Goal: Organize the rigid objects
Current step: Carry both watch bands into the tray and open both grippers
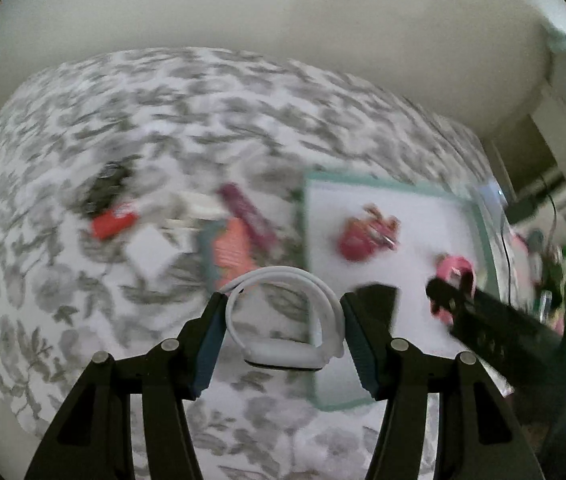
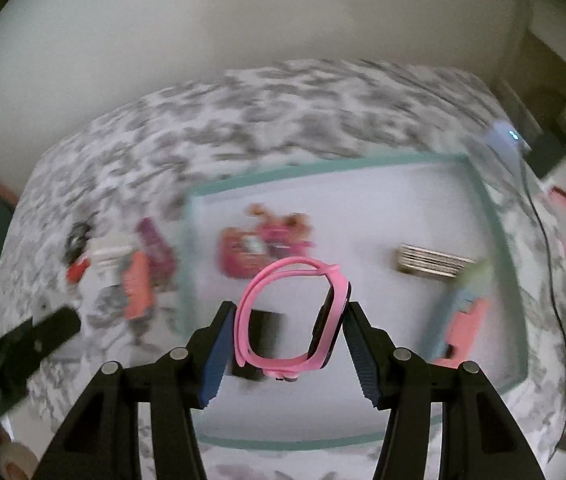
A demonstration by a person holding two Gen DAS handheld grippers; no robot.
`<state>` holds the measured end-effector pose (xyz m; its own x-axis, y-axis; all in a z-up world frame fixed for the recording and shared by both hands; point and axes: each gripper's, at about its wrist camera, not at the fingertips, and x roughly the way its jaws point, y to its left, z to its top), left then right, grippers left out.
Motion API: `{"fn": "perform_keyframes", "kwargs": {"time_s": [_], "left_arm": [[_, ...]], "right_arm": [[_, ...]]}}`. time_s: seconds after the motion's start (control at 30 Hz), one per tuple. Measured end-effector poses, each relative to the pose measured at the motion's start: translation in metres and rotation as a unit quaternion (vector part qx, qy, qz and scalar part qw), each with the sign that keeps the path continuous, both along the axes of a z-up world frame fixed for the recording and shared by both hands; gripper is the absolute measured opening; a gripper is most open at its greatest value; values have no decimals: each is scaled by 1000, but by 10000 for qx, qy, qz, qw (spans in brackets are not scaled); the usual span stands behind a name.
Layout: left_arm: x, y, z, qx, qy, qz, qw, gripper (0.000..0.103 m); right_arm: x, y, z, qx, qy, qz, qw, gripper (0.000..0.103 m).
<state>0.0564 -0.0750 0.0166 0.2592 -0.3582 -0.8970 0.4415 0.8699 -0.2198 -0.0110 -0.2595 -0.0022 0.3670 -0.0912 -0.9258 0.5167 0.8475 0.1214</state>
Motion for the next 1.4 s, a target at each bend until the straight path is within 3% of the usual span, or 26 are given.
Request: {"fn": "perform_keyframes", "kwargs": {"time_s": [0.27, 0.53, 0.7, 1.4], "left_arm": [[-36, -55, -22, 240, 305, -789, 9961, 59], [-59, -82, -49, 593, 571, -1245, 9888, 59], [-60, -88, -64, 757, 687, -1265, 9867, 59], [-59, -116, -91, 1195, 344, -1209, 9848, 58]], "right_arm": [[-29, -50, -5, 218, 42, -592, 9980, 58], [-32, -57, -10, 312, 82, -592, 9977, 58], [-30, -53, -15, 360, 133, -503, 9980, 58], [-15, -40, -63, 426, 732, -194, 9962, 58]]}}
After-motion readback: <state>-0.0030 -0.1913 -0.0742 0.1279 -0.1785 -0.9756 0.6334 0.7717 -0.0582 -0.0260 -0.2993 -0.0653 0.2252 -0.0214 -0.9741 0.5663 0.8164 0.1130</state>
